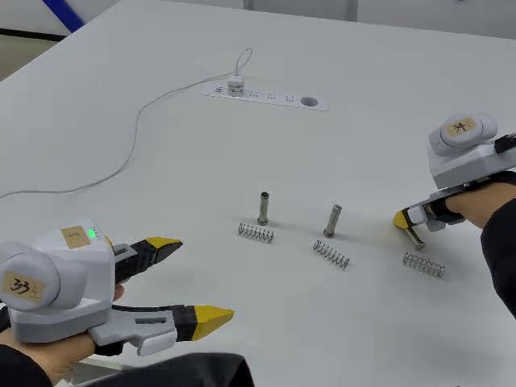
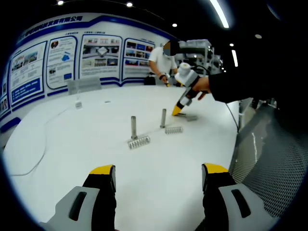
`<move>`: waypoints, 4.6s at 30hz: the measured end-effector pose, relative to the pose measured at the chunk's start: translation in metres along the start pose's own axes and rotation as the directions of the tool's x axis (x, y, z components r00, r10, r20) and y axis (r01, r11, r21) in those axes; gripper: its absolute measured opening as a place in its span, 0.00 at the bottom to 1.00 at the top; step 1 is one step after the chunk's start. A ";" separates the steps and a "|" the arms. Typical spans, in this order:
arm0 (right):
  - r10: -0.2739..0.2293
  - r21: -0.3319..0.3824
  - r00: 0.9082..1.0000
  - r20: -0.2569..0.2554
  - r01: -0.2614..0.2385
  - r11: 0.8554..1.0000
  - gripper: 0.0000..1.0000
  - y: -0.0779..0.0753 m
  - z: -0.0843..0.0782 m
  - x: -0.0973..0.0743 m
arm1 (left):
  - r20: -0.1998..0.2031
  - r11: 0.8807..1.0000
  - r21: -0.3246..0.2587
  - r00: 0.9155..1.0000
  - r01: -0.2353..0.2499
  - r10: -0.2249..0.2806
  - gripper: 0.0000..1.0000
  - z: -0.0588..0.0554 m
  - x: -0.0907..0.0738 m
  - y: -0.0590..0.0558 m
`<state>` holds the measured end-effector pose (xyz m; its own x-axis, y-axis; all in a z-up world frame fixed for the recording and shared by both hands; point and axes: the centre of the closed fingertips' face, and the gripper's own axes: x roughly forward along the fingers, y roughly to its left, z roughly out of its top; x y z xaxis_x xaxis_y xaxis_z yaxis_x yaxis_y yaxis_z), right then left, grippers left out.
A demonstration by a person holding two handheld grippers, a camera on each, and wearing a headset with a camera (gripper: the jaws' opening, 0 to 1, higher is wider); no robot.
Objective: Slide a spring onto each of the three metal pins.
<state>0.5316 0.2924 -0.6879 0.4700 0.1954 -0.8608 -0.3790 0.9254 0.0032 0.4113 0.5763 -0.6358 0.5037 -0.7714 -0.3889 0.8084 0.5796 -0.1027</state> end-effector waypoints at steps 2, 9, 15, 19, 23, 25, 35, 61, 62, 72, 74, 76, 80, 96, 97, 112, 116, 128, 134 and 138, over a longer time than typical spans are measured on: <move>0.000 -0.003 1.000 -0.006 0.000 1.000 0.10 0.000 0.000 0.000 | -0.002 1.000 0.001 1.000 0.000 0.000 0.74 0.000 0.000 0.000; -0.037 -0.071 0.997 -0.061 0.032 0.997 0.09 0.004 0.000 0.001 | -0.005 1.000 0.003 1.000 -0.001 0.001 0.74 0.000 0.000 0.000; -0.029 -0.064 0.997 -0.076 0.024 0.998 0.09 0.003 -0.001 0.001 | -0.012 1.000 0.002 1.000 0.002 -0.002 0.74 -0.002 0.000 0.000; -0.032 -0.066 0.996 -0.087 0.026 0.997 0.09 0.003 -0.001 0.001 | -0.015 1.000 0.004 1.000 0.005 -0.005 0.74 -0.002 0.001 0.000; -0.030 -0.022 0.999 -0.046 0.029 0.999 0.09 0.002 -0.002 0.000 | -0.007 1.000 0.004 1.000 0.000 0.000 0.74 0.001 0.002 0.001; -0.025 -0.017 0.999 -0.024 0.024 1.000 0.09 0.002 -0.002 -0.001 | -0.001 1.000 0.005 1.000 -0.001 0.001 0.74 0.002 0.001 0.002; -0.034 -0.005 0.997 0.069 0.035 0.999 0.09 0.008 0.004 -0.021 | 0.007 1.000 0.031 1.000 0.000 -0.001 0.74 0.011 -0.003 -0.001; -0.055 0.036 0.982 0.183 0.050 0.998 0.09 0.008 -0.013 -0.062 | 0.009 0.998 0.062 1.000 0.014 -0.015 0.74 0.020 -0.001 -0.006; -0.054 0.039 0.982 0.183 0.047 0.998 0.09 0.008 -0.014 -0.063 | 0.008 0.998 0.062 1.000 0.014 -0.015 0.74 0.020 -0.001 -0.006; -0.048 0.047 0.981 0.189 0.040 0.998 0.09 0.009 -0.020 -0.067 | 0.005 0.997 0.073 1.000 0.015 -0.015 0.74 0.022 -0.001 -0.007; -0.046 0.048 0.981 0.190 0.037 0.998 0.09 0.009 -0.020 -0.067 | 0.004 0.997 0.074 1.000 0.015 -0.015 0.74 0.022 -0.001 -0.007; -0.040 0.047 0.981 0.191 0.032 0.998 0.09 0.010 -0.019 -0.066 | 0.005 0.997 0.074 1.000 0.015 -0.015 0.74 0.022 -0.001 -0.007; -0.038 0.033 0.981 0.190 0.032 0.999 0.09 0.010 -0.018 -0.066 | 0.008 0.997 0.072 1.000 0.013 -0.013 0.74 0.022 -0.001 -0.007; -0.038 -0.001 0.981 0.192 0.039 0.999 0.11 0.013 -0.023 -0.071 | -0.003 0.995 0.087 0.999 0.037 -0.037 0.74 0.021 0.002 -0.010; -0.039 -0.002 0.981 0.192 0.040 0.999 0.11 0.013 -0.023 -0.072 | -0.003 0.995 0.089 0.999 0.039 -0.039 0.74 0.021 0.002 -0.009; 0.062 -0.104 0.984 0.165 -0.045 0.994 0.17 0.023 -0.052 -0.071 | -0.007 0.994 0.097 0.999 0.050 -0.050 0.74 0.021 0.005 -0.011; 0.091 -0.158 0.985 0.149 -0.067 0.985 0.18 0.027 -0.057 -0.068 | -0.011 0.994 0.097 0.999 0.049 -0.048 0.74 0.021 0.004 -0.011; 0.148 -0.338 0.988 0.053 -0.122 0.933 0.18 0.028 -0.073 -0.055 | -0.010 0.995 0.094 0.999 0.036 -0.035 0.74 0.022 0.003 -0.010; 0.164 -0.392 0.986 0.026 -0.141 0.909 0.17 0.027 -0.074 -0.049 | -0.013 0.995 0.092 0.999 0.033 -0.032 0.74 0.021 0.002 -0.011; 0.177 -0.410 0.984 0.003 -0.160 0.898 0.17 0.027 -0.075 -0.046 | -0.015 0.995 0.094 0.999 0.037 -0.036 0.74 0.021 0.002 -0.011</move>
<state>0.4402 0.2847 -0.6864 0.3983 0.3571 -0.8449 -0.7424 0.6664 -0.0683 0.4095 0.5630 -0.6165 0.4699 -0.7874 -0.3990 0.8513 0.5237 -0.0309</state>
